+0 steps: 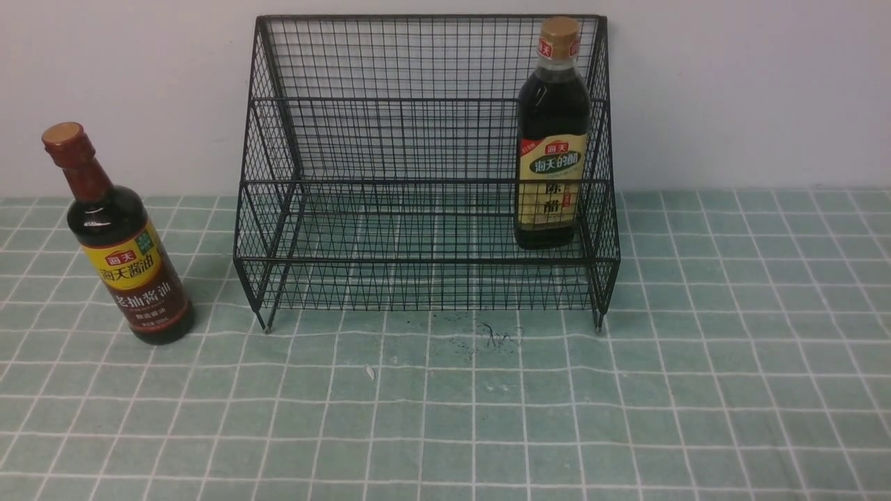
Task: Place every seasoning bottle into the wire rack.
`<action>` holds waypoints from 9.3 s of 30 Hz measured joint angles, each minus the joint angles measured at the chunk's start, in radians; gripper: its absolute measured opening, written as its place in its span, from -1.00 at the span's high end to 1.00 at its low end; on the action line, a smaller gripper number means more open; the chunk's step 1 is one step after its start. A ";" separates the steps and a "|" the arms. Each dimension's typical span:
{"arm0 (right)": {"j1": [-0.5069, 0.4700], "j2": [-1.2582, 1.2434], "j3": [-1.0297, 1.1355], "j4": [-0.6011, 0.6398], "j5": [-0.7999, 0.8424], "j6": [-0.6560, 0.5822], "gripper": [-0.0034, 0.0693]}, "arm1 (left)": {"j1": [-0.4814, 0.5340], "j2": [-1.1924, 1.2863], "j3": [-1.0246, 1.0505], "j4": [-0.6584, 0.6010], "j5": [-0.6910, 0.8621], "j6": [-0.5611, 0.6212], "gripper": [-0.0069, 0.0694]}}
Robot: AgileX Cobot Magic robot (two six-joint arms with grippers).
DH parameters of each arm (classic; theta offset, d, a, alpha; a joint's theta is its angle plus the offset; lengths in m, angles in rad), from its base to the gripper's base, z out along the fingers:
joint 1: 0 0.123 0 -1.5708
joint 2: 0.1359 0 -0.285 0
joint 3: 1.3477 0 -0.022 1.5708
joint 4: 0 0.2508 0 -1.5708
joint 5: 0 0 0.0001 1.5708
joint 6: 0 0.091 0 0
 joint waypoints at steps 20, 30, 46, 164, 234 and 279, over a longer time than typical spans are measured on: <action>0.000 0.000 0.000 0.000 0.000 0.000 0.93 | 0.000 0.771 -0.276 -0.272 -0.277 0.037 -0.87; 0.000 0.000 0.000 0.000 0.000 0.000 0.93 | 0.001 1.000 -0.419 -0.261 -0.277 0.037 -0.81; 0.000 0.000 0.000 0.000 0.000 0.000 0.93 | 0.052 1.174 -0.505 -0.216 -0.277 0.031 -0.73; -0.001 0.000 0.000 0.000 0.000 0.016 0.93 | -0.231 0.936 -1.255 0.236 1.151 -0.127 0.28; -0.001 0.000 0.000 0.000 0.000 0.000 0.93 | -0.028 -0.410 0.202 0.050 0.838 0.088 0.83; -0.001 0.000 0.000 0.000 0.000 0.000 0.93 | -0.028 -0.410 0.202 0.050 0.841 0.084 0.83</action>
